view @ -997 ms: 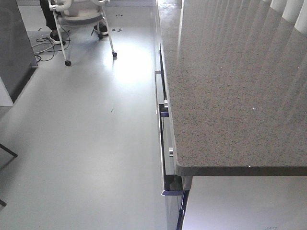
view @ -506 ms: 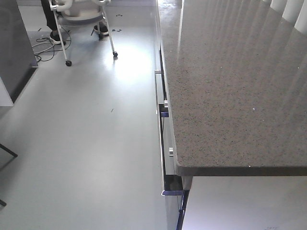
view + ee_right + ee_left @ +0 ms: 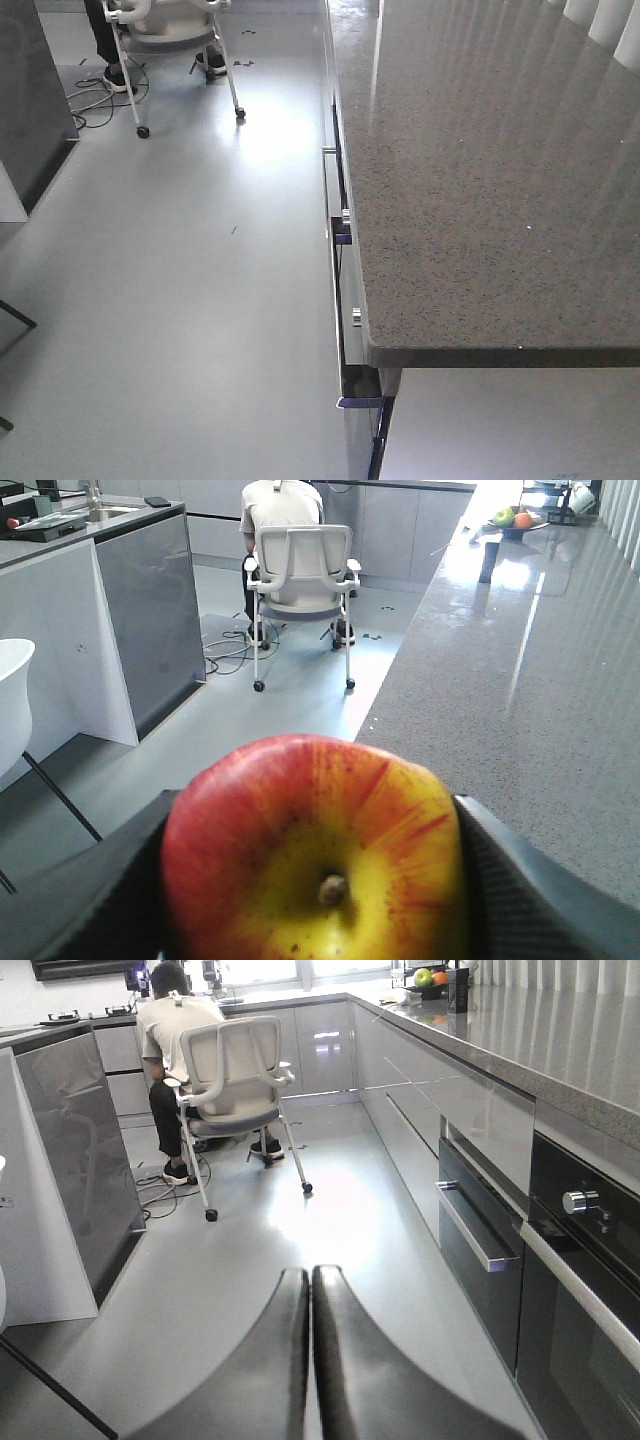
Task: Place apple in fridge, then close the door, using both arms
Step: 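Hold the apple in the right gripper while driving away from counter, then drive past the white chair toward the open refrigerator, holding apple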
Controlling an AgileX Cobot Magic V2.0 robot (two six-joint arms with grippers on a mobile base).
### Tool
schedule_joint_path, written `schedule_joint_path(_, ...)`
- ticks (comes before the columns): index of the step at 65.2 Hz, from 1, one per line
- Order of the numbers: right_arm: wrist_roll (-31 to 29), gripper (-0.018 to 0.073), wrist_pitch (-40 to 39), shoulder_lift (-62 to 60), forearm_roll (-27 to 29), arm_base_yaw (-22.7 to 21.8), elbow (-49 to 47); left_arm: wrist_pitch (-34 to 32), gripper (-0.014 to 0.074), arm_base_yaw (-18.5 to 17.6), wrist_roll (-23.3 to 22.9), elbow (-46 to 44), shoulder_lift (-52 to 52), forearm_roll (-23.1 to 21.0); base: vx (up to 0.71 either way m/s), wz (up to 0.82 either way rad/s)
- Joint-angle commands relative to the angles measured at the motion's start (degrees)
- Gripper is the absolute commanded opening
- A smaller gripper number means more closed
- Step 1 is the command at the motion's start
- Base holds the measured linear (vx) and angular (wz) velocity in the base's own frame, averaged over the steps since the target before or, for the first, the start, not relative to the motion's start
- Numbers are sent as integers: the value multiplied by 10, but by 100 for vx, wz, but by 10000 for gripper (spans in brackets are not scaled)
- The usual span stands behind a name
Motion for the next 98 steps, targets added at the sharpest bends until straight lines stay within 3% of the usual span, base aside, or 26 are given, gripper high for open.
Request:
schedule_joint_path(1,-6,133,-47,4,9,-2,-12,-44,-6,0,-2,-10,-7,-5,0,0)
schedule_joint_path(66,-6,133,-46,4,9,-2,-12,-44,-6,0,-2,-10,-7,-5,0,1)
schedule_joint_path(98,-6,133,-46,4,9,-2,-12,-44,-6,0,-2,-10,-7,-5,-3,25)
